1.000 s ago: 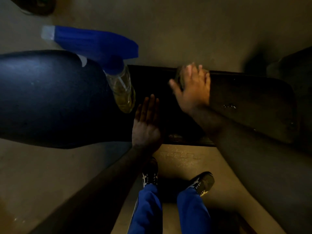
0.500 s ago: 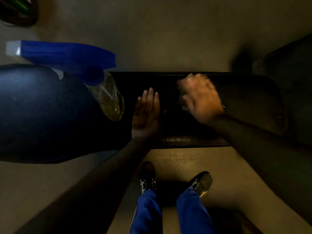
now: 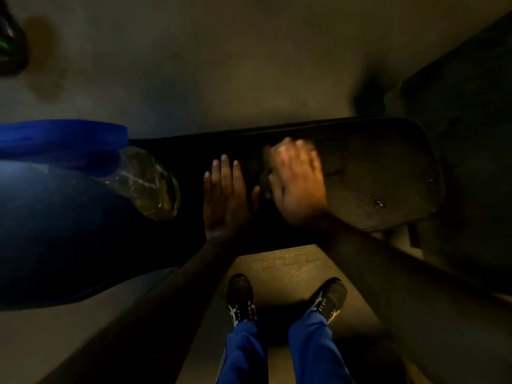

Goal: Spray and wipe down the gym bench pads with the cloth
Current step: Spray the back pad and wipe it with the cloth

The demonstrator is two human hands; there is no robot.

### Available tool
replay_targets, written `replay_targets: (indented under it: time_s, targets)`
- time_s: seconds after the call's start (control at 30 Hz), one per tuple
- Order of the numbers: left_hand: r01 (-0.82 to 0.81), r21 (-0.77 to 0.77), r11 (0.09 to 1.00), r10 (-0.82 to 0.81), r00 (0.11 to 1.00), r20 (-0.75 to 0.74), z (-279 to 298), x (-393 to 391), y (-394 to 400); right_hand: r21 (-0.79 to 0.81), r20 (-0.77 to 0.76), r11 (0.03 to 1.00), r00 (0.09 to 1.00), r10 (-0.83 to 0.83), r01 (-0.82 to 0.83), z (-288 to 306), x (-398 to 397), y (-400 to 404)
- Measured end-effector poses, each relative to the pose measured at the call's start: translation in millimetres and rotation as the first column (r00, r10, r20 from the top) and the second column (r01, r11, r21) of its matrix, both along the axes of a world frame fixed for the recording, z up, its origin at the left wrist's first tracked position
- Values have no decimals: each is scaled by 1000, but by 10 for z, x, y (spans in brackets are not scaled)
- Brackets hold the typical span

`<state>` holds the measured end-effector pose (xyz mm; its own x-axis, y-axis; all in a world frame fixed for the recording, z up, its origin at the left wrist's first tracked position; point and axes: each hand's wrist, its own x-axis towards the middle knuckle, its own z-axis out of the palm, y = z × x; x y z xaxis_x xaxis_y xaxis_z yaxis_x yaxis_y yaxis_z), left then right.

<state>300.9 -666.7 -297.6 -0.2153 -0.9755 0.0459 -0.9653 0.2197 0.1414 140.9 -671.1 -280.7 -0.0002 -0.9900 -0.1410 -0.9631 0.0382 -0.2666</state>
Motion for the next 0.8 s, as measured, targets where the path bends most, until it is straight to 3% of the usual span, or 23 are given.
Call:
replay_targets:
  time_s: [0.07, 0.1, 0.17, 0.23, 0.27, 0.37, 0.4, 0.43, 0.47, 0.5, 0.53, 0.57, 0.63, 0.67, 0.7, 0.73, 0.8]
  targets:
    - [-6, 43, 999, 9, 997, -78, 62, -35, -81, 43, -11, 946, 946, 323, -322, 21, -301, 100]
    - [11, 67, 998, -3, 993, -119, 88, -74, -133, 37, -49, 938, 937, 345, -343, 21, -501, 21]
    - [77, 78, 994, -65, 988, -143, 108, -186, -226, 27, -108, 998, 993, 57, -54, -1, -739, -193]
    - [107, 70, 992, -98, 989, -113, 93, -252, -267, 38, -92, 971, 968, -233, 237, -28, -543, -221]
    - [106, 69, 992, -98, 990, -103, 86, -273, -270, 21, -71, 979, 977, -202, 204, -25, -372, -141]
    - [99, 81, 992, -93, 993, -75, 88, -295, -238, 50, 4, 973, 974, 226, -226, 0, -434, 141]
    - [94, 89, 992, -88, 993, -76, 88, -292, -229, 24, -15, 961, 961, 276, -276, -9, -606, 68]
    - [95, 88, 992, -88, 993, -79, 82, -295, -232, 3, -51, 981, 980, 194, -194, -24, -731, -75]
    - [100, 81, 992, -93, 993, -77, 68, -300, -238, -13, -60, 1000, 998, -9, 9, -42, -790, -241]
    - [105, 75, 992, -100, 992, -77, 50, -300, -240, 4, -54, 971, 970, -238, 239, -39, -743, -388]
    - [109, 68, 992, -103, 991, -84, 34, -298, -233, 22, -49, 935, 934, -353, 354, -42, -614, -449]
    - [106, 58, 993, -100, 990, -101, 23, -294, -227, 27, -49, 951, 951, -306, 308, -46, -461, -414]
    - [100, 50, 994, -92, 986, -137, 16, -287, -234, 36, 8, 998, 999, 49, -49, -25, -356, -176]
    - [95, 53, 994, -86, 985, -150, 15, -280, -236, 49, 16, 977, 978, 209, -210, -27, -497, -98]
    - [91, 56, 994, -82, 984, -159, 17, -274, -239, 25, -5, 966, 966, 258, -258, -13, -678, -125]
    - [92, 55, 994, -82, 984, -160, 18, -278, -240, 23, -45, 985, 984, 170, -169, -13, -831, -224]
    - [89, 55, 995, -80, 987, -140, 7, -295, -226, 46, -75, 969, 968, -240, 244, -6, -946, -479]
